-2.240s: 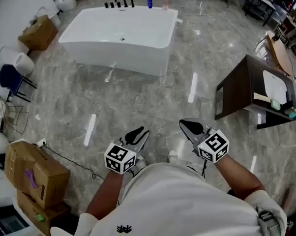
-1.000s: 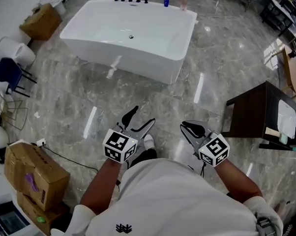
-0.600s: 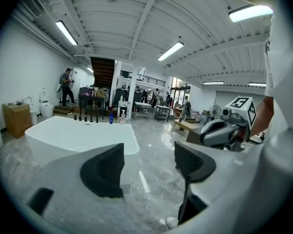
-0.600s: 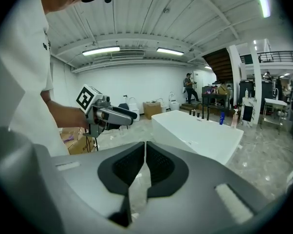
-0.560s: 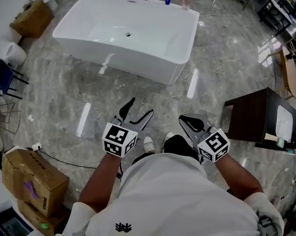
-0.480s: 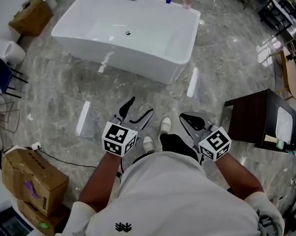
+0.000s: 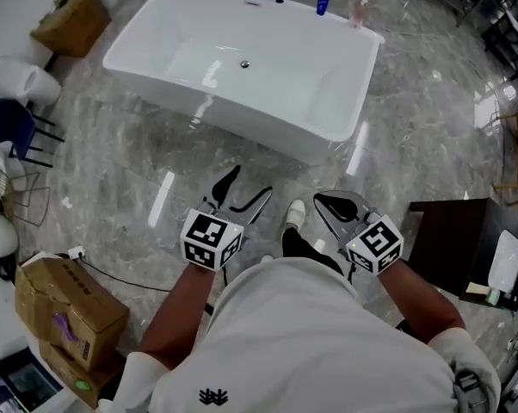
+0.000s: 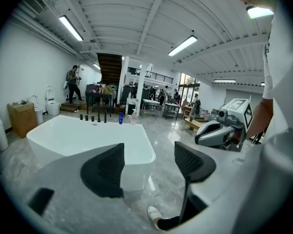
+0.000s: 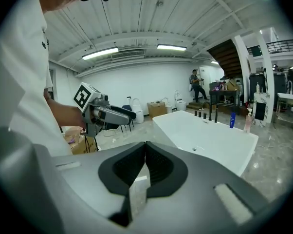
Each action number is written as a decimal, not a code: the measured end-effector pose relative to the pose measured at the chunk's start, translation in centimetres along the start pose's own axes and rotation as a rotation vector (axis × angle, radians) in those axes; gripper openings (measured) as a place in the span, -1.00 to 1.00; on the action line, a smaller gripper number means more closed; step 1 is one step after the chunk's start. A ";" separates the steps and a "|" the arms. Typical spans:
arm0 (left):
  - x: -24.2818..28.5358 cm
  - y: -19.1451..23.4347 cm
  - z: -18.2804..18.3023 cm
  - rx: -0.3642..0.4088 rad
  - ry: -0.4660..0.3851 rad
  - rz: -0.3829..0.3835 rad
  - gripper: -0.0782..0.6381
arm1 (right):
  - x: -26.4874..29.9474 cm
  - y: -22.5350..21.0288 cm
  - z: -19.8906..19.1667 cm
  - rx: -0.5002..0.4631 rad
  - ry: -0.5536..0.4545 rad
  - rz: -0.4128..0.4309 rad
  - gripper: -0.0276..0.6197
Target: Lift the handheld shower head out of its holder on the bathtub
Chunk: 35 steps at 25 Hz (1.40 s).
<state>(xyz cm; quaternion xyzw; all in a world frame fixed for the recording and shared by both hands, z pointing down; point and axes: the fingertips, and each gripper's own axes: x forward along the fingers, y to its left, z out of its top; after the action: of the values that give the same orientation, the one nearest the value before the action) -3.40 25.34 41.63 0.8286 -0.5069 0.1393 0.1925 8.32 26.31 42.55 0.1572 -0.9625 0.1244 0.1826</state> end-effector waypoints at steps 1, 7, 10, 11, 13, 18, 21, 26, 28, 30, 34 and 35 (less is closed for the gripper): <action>0.9 0.8 0.7 0.004 0.002 0.008 0.10 | 0.6 -1.2 0.6 0.000 -0.004 0.010 -0.87; 7.5 4.5 4.5 -0.010 0.009 0.033 0.10 | 2.1 -7.7 2.1 0.028 -0.006 0.035 -0.87; 10.6 5.8 6.1 -0.004 0.006 0.032 0.10 | 2.1 -11.1 2.4 0.030 -0.006 0.017 -0.87; 11.6 6.1 6.7 -0.003 0.004 0.030 0.10 | 2.1 -12.5 2.6 0.035 -0.009 0.003 -0.87; 13.6 6.7 8.0 0.005 0.004 0.025 0.10 | 1.9 -15.2 3.0 0.056 -0.021 -0.030 -0.87; 17.9 8.9 10.2 0.024 0.030 -0.010 0.10 | 1.5 -19.9 4.6 0.131 -0.079 -0.105 -0.87; 20.8 10.9 11.5 0.056 0.037 -0.040 0.10 | 1.9 -22.2 5.1 0.163 -0.092 -0.151 -0.87; 26.3 15.2 13.1 0.077 0.047 -0.122 0.10 | 4.0 -26.0 6.1 0.168 -0.078 -0.244 -0.87; 28.3 17.4 14.0 0.089 0.053 -0.154 0.10 | 5.2 -27.6 6.8 0.183 -0.082 -0.299 -0.87; 30.4 20.0 15.3 0.107 0.061 -0.181 0.10 | 7.0 -29.2 8.0 0.206 -0.093 -0.347 -0.87; 34.7 25.9 17.9 0.124 0.067 -0.216 0.10 | 11.6 -31.6 10.6 0.240 -0.098 -0.396 -0.87; 35.8 27.3 18.4 0.126 0.069 -0.220 0.10 | 12.7 -32.1 11.1 0.251 -0.101 -0.408 -0.87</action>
<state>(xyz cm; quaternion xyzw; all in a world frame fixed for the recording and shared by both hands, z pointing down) -11.19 -22.54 45.38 0.8845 -0.3961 0.1774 0.1714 4.81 -9.78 43.36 0.3757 -0.8958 0.1955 0.1347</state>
